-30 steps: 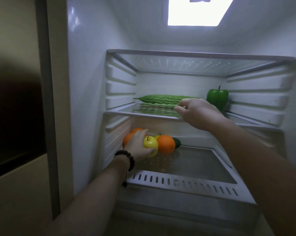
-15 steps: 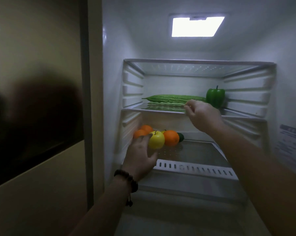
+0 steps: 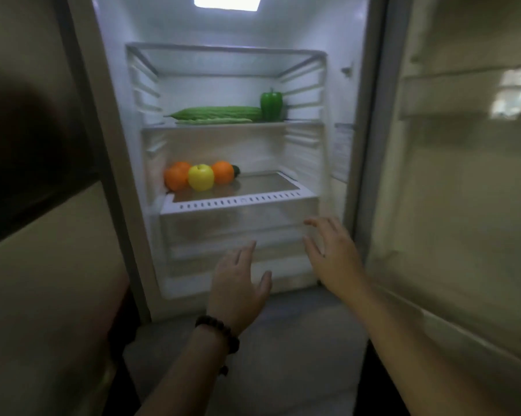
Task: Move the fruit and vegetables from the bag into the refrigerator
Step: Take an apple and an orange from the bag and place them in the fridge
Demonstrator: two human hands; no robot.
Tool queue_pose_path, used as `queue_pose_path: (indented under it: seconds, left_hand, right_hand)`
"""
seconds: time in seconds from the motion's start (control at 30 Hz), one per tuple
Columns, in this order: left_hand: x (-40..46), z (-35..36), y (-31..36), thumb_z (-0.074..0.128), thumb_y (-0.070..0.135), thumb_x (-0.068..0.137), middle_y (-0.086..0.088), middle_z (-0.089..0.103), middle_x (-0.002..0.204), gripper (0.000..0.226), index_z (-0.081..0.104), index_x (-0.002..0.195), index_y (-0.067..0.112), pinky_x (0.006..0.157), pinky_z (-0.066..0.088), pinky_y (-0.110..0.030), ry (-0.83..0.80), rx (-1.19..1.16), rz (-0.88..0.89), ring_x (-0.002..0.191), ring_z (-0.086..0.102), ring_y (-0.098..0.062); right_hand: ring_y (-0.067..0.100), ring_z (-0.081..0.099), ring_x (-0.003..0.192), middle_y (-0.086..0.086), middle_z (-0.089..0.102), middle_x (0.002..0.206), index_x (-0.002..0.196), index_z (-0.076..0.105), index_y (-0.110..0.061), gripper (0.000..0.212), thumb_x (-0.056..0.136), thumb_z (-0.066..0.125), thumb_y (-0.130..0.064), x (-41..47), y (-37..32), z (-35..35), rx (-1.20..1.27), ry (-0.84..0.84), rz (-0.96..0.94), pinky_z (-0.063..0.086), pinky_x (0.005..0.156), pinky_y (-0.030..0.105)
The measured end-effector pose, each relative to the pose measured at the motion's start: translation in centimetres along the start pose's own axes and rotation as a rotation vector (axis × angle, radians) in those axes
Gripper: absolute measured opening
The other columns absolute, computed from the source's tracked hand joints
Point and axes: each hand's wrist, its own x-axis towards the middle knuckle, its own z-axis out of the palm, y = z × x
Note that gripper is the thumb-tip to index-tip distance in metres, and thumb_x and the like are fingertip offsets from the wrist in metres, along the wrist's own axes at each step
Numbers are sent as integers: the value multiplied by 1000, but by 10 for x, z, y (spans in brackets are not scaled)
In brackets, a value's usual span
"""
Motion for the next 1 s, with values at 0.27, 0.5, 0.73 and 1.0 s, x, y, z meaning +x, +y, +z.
queue_pose_path:
  seconds: [0.27,0.5,0.73,1.0]
  left_hand:
    - [-84,56,100,48,45,90,0,41,141,62,30,143,19,109,30,-34,-297,-76,96,129,36,-17]
    - [-177,96,197,47,49,89,-2,42,142,64,33,143,18,108,33,-38,-490,-168,218,128,39,-19]
    - [-302,126,336,51,44,89,1,34,148,66,28,145,20,111,21,-34,-632,-264,303,136,28,-18]
    - [-447,138,527,48,44,91,-3,37,146,63,28,145,17,110,26,-38,-792,-427,605,136,29,-21]
  right_hand:
    - [16,49,103,5,53,112,114,58,-14,33,90,43,-29,-144,9,-94,-164,68,115,37,83,20]
    - [18,50,110,3,51,118,118,57,-14,34,90,42,-27,-273,32,-178,-263,54,302,40,90,22]
    - [21,48,111,4,50,119,119,55,-15,30,90,49,-20,-414,44,-309,-438,66,480,45,93,33]
    - [17,44,113,0,47,122,124,51,-18,31,93,50,-21,-614,28,-474,-682,229,852,43,96,32]
